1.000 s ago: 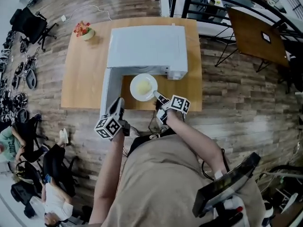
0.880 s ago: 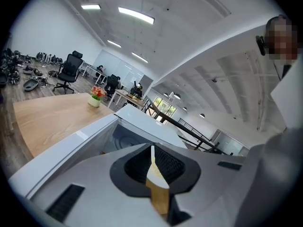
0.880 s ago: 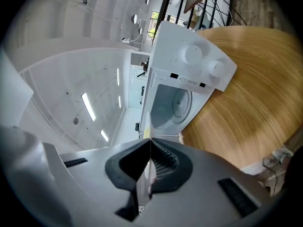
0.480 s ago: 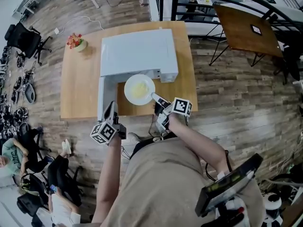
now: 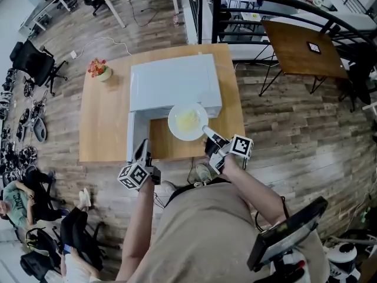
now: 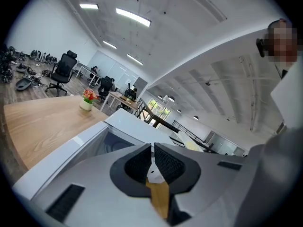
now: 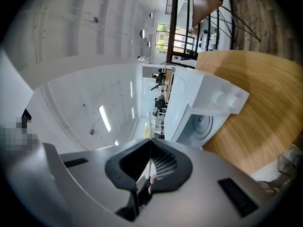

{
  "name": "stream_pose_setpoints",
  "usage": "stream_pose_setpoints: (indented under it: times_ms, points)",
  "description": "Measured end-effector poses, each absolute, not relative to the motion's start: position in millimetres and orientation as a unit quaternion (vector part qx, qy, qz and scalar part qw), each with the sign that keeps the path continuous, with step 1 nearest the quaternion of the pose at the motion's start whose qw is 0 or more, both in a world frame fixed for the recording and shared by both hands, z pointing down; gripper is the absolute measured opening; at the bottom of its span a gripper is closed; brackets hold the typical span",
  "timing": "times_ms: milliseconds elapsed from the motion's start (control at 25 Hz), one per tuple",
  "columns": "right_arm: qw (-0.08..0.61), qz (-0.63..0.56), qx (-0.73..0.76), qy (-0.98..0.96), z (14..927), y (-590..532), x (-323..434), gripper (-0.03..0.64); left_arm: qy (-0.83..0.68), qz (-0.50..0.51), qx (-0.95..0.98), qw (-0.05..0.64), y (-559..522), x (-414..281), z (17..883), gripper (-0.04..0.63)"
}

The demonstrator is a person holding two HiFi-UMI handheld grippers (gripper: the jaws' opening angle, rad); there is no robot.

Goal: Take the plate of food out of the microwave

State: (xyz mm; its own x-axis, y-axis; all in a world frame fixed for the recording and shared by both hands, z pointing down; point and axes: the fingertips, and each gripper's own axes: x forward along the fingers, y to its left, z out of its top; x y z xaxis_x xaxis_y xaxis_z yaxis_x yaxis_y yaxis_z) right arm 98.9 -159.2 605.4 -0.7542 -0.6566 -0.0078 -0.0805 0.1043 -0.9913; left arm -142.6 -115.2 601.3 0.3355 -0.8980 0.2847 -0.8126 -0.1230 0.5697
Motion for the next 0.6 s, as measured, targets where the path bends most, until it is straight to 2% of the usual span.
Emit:
stream_pose_setpoints:
  times_ms: [360,600]
  points:
    - [0.255,-0.607,-0.276,0.700,598.5,-160.9,116.0,0.012,-0.572,-0.063,0.749,0.329,-117.9,-151.4,599.5,0.003]
    - [0.232,-0.619,-0.276,0.698,619.5,-155.4,111.1,0.012,-0.575,-0.049,0.743,0.338,-111.1,-146.8,616.9,0.002]
